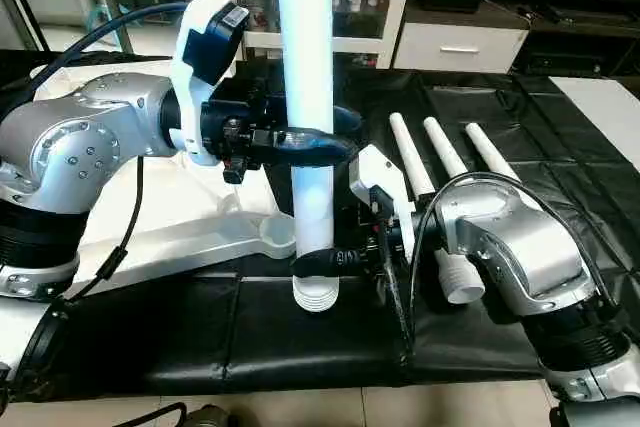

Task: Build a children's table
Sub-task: Move to table

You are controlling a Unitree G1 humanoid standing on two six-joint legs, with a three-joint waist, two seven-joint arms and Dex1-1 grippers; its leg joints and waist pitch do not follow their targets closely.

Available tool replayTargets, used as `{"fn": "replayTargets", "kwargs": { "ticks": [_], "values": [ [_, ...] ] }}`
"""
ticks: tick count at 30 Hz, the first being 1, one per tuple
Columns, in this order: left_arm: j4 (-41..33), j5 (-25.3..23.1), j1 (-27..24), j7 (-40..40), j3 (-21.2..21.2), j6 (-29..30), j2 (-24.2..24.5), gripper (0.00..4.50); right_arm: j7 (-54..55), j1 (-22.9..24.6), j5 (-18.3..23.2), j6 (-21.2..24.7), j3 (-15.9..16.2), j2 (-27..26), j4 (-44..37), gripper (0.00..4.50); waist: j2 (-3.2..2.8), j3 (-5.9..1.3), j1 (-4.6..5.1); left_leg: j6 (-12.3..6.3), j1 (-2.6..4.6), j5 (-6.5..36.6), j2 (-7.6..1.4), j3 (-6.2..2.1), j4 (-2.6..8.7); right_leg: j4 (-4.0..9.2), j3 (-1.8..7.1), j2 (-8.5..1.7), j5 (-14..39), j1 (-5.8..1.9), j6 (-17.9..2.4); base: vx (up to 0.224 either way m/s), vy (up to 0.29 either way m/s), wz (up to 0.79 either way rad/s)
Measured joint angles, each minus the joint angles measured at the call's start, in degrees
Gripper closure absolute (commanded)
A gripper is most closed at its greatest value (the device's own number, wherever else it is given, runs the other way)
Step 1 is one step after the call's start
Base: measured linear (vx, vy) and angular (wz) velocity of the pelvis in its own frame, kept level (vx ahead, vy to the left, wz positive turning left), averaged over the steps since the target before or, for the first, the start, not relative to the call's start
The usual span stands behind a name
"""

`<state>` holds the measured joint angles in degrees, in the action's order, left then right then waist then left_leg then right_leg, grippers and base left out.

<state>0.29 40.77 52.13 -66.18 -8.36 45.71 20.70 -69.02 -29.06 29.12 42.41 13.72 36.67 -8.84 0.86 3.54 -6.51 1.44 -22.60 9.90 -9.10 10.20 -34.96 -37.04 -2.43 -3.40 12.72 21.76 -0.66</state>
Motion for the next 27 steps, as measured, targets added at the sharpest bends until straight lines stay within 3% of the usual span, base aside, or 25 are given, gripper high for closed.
{"fn": "replayTargets", "kwargs": {
  "ticks": [6, 7, 10, 12, 21, 24, 27],
  "values": [
    [0.00, 0.00, 0.00, 0.11, 0.00, 0.00, -0.76, 2.78, -0.01, 0.48, 0.02, 0.04, 0.50, -0.41, -0.03, 1.70, 0.00, 0.00, 0.01, 0.00, 0.00, 0.00, 0.00, 0.00, 0.00, 0.00, 0.00, 0.00, 0.00, 0.00, 0.00, 0.000, 0.000, 0.00],
    [0.00, 0.00, 0.00, 0.11, 0.00, 0.00, -0.82, 2.78, -0.01, 0.52, 0.02, 0.06, 0.59, -0.44, -0.03, 2.00, 0.00, 0.00, 0.01, 0.00, 0.00, 0.00, 0.00, 0.00, 0.00, 0.00, 0.00, 0.00, 0.00, 0.00, 0.00, 0.000, 0.000, 0.00],
    [0.12, -0.06, 0.00, 0.17, 0.01, 0.01, -0.89, 2.78, -0.07, 0.55, -0.02, 0.06, 1.03, -0.46, -0.38, 2.13, 0.00, 0.00, 0.01, 0.00, 0.00, 0.00, 0.00, 0.00, 0.00, 0.00, -0.01, 0.00, 0.00, 0.00, 0.00, 0.000, 0.000, 0.00],
    [0.15, -0.06, 0.00, 0.13, 0.01, 0.06, -0.91, 2.78, -0.04, 0.55, -0.03, 0.05, 1.16, -0.46, -0.41, 2.46, -0.01, 0.00, -0.01, 0.00, 0.00, 0.00, 0.00, 0.00, 0.00, 0.00, -0.01, 0.00, 0.00, 0.00, 0.00, 0.000, 0.000, 0.00],
    [0.65, -0.12, 0.00, 0.04, 0.02, 0.13, -0.74, 2.78, 0.11, 0.57, -0.20, -0.01, 1.42, -0.48, -0.64, 2.57, -0.02, 0.00, -0.01, 0.00, 0.00, 0.00, 0.00, 0.00, 0.00, 0.00, -0.01, 0.00, 0.00, 0.00, -0.01, 0.000, 0.000, 0.00],
    [1.43, -0.36, 0.57, 0.84, 0.08, 0.61, -0.72, 2.08, 0.63, 0.57, -0.14, 0.00, 1.38, -0.90, -0.53, 2.57, -0.03, -0.01, -0.01, 0.00, 0.00, 0.00, 0.00, 0.00, 0.00, 0.00, -0.01, 0.00, -0.01, 0.00, -0.01, 0.000, 0.000, 0.00],
    [2.23, -0.16, 0.68, 1.63, 0.78, 1.10, -0.84, 1.99, 2.51, 0.61, 0.01, 0.20, 0.87, -1.89, -0.11, 2.60, -0.04, 0.00, 0.03, 0.00, 0.00, 0.00, 0.00, 0.00, 0.00, 0.00, -0.01, 0.00, -0.02, 0.00, -0.03, 0.000, 0.000, 0.00]
  ]
}}
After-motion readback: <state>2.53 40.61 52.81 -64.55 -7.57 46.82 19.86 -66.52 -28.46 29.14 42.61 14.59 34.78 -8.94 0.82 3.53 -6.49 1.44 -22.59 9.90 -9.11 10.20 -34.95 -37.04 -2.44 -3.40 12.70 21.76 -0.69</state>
